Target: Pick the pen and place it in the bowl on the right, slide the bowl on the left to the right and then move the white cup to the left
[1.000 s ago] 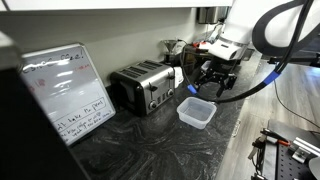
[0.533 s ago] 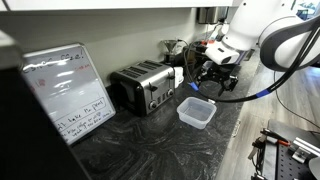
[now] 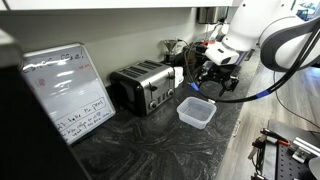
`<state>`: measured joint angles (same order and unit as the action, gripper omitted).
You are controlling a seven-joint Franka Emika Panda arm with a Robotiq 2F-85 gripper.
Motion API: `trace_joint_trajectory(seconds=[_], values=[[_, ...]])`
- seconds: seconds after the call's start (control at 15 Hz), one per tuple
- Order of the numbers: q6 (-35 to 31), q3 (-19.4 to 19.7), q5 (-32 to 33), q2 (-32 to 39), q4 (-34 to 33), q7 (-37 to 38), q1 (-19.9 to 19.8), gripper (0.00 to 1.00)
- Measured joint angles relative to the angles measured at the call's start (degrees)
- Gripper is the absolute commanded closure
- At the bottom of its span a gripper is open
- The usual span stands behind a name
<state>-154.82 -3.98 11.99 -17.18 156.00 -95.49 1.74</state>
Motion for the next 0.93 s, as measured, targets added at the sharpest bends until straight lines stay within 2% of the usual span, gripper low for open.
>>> trace_joint_trajectory(seconds=[0.4, 0.73, 0.93], values=[[9.3, 0.6, -0.4, 2.3, -0.2, 4.1, 2.9, 0.0], [8.5, 1.4, -6.3, 5.8, -0.6, 3.5, 5.8, 0.0], [4.5, 1.6, -9.2, 7.7, -0.7, 3.5, 6.4, 0.0]])
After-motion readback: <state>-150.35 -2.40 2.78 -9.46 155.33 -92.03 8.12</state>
